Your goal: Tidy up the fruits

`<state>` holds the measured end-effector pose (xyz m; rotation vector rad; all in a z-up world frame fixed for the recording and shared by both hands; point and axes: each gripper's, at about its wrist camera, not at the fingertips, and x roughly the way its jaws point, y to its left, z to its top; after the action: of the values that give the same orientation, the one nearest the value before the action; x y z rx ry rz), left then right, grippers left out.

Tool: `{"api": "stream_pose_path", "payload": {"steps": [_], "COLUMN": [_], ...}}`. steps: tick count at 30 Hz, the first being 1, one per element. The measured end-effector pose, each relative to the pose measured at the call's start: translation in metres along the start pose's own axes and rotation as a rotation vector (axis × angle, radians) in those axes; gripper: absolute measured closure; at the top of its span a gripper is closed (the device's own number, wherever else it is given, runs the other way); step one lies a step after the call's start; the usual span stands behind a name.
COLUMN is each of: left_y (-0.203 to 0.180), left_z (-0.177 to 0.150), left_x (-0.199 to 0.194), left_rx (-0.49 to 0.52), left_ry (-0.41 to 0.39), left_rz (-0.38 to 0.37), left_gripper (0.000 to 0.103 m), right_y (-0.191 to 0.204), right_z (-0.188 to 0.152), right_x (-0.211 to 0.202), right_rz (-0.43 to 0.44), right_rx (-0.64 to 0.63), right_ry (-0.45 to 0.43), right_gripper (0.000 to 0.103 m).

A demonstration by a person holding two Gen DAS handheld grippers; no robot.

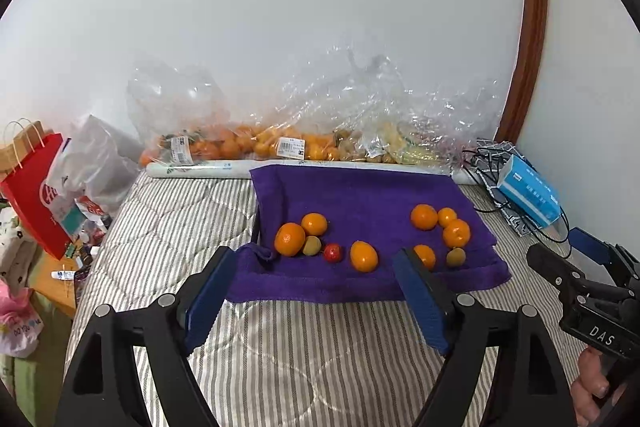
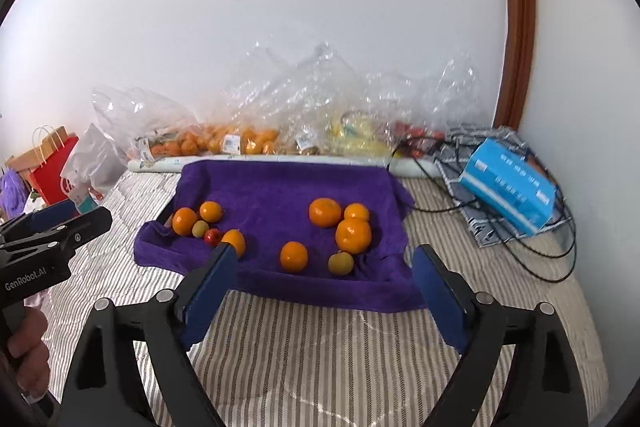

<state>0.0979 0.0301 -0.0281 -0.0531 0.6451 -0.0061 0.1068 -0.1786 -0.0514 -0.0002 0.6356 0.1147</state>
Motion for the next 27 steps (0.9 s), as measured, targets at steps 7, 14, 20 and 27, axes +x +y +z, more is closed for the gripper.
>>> {"api": "stream_pose_path", "payload": {"steps": [7,14,20,27], "left_y": [-0.003,-0.006,-0.006,-0.008], "left_z": [-0.008,-0.019,-0.023,-0.027], "left_x": [-0.024,-0.044,-0.058,-0.068], "left_rx": [0.001,-0.003,-0.007,-0.005], "left_ry": [-0.036,-0.071,-0.097,-0.117], "left_rz": [0.0,-0.001,0.003,0.004], "left_gripper": [0.017,0.013,0.012,0.012], "right_y": [0.003,0.003,0.0,-0.004], "right_z": [-0.007,-0.015,-0.019,-0.023], "right_x": [-0.026,-0.05,-0.068,-0.085], "right_rz": [-0.012,-0.041,-0.05,-0.059], "right_rx": [0.002,-0.002,0.006,0.019], "right_ry": [-0.027,-0.049,-0.071,-0.094], "right_gripper": [0.007,0.007,0.007,0.007]}}
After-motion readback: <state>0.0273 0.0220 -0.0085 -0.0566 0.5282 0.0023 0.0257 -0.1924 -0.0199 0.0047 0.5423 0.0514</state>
